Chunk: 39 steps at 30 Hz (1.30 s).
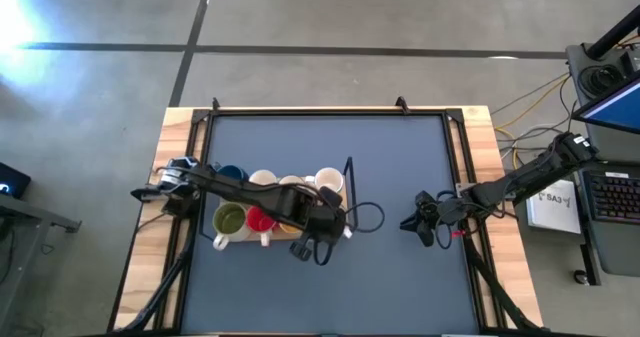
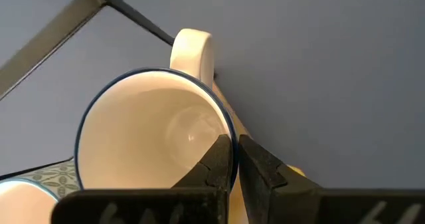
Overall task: Place coffee mugs
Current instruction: Put the white blue patterned mug on the shelf
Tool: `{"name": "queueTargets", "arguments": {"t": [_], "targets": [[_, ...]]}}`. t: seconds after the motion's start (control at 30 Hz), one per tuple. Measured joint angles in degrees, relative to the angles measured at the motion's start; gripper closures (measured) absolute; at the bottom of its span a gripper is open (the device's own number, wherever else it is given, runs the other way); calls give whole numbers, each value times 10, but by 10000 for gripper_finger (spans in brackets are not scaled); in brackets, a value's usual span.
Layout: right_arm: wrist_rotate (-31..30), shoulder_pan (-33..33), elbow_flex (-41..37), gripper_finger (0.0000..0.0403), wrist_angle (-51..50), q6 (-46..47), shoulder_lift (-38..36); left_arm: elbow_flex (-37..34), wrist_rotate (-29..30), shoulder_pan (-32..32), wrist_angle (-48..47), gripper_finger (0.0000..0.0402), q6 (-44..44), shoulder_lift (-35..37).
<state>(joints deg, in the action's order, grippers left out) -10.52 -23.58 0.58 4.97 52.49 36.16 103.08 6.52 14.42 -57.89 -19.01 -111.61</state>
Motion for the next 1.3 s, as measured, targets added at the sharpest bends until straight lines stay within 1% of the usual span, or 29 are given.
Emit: {"name": "queueTargets", "arguments": {"t": [0.3, 0.7, 1.0, 1.2, 1.3], "targets": [[0, 0, 0, 335, 0, 0, 0, -5, 0, -4, 4, 384, 27, 0], [0, 0, 0, 335, 0, 0, 0, -6, 4, -4, 4, 380, 77, 0], [0, 0, 0, 335, 0, 0, 0, 33, 11, -4, -42, 380, 82, 6], [0, 0, 0, 335, 0, 0, 0, 61, 11, -4, -106, 380, 86, 16], [0, 0, 0, 335, 0, 0, 0, 62, 10, -5, -130, 380, 86, 31]]}}
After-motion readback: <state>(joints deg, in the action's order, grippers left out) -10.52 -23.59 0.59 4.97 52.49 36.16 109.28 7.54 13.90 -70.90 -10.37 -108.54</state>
